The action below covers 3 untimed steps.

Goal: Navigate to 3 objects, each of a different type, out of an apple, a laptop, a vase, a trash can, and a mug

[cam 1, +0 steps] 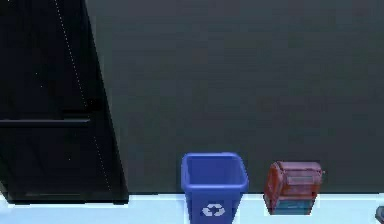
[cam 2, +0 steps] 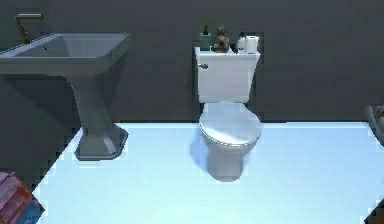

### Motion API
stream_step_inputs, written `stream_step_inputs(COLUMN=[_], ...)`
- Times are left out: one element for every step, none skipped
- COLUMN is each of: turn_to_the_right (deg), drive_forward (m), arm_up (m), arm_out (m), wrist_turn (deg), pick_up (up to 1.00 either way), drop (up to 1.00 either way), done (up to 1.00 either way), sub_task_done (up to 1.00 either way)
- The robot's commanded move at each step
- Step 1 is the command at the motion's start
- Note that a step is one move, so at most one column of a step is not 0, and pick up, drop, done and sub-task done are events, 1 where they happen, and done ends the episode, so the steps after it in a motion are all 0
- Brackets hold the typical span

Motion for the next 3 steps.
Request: stream_step_inputs(turn_to_the_right=[0.0,-45.0,-15.0], drive_forward=[0.0,0.0,0.0], arm_up=[0.0,0.0,0.0], arm_out=[0.0,0.0,0.0], wrist_turn=[0.0,0.0,0.0], pick_up=[0.0,0.0,0.0], drop=[0.0,0.0,0.0], done=[0.0,0.0,0.0], sub_task_done=[1.0,0.0,0.0])
